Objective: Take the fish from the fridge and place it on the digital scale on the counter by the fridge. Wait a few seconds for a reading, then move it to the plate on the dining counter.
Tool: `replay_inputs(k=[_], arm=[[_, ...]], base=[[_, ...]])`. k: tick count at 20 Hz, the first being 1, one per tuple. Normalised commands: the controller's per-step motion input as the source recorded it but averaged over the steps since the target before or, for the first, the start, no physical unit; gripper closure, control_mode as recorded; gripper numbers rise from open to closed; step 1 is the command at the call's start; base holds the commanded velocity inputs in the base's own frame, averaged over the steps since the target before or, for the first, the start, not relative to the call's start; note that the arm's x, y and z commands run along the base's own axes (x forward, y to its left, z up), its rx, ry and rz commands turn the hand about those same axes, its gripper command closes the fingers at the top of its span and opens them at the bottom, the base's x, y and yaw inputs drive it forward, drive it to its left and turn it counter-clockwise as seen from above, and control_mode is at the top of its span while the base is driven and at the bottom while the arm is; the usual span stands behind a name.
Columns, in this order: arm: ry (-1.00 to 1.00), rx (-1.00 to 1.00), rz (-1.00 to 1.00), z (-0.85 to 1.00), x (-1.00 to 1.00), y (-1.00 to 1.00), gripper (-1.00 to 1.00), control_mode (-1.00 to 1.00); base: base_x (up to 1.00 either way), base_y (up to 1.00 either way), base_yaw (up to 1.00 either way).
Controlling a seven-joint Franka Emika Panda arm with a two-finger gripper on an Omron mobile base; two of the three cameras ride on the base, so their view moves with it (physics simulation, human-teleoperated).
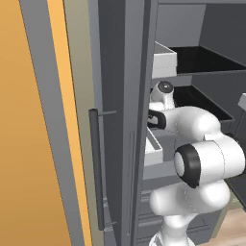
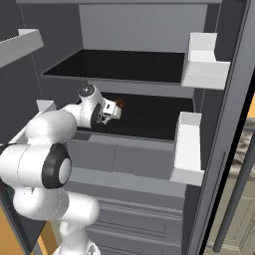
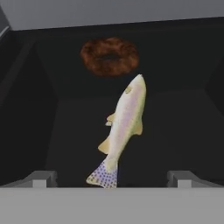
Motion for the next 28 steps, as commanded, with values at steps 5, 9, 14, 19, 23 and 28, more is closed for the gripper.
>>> replay_inputs(k=[5,9,14,19,23,28], arm=[[0.01,0.00,0.00,-0.10,0.47,0.00,-1.00,-1.00],[0.03,0.00,0.00,0.00,0.47,-0.03,-1.00,-1.00],[0.03,0.00,0.00,-0.01,0.13,-0.06,-1.00,-1.00],[0.02,0.00,0.00,-0.13,0.04,-0.14,-1.00,-1.00],[0.00,0.00,-0.01,-0.10,0.01,-0.13,-1.00,-1.00],[0.00,0.00,0.00,-0.25,0.00,0.00,-1.00,-1.00]], base=[[0.00,0.00,0.00],[0.00,0.00,0.00],[0.00,0.00,0.00],[0.00,0.00,0.00],[0.00,0.00,0.00],[0.00,0.00,0.00]])
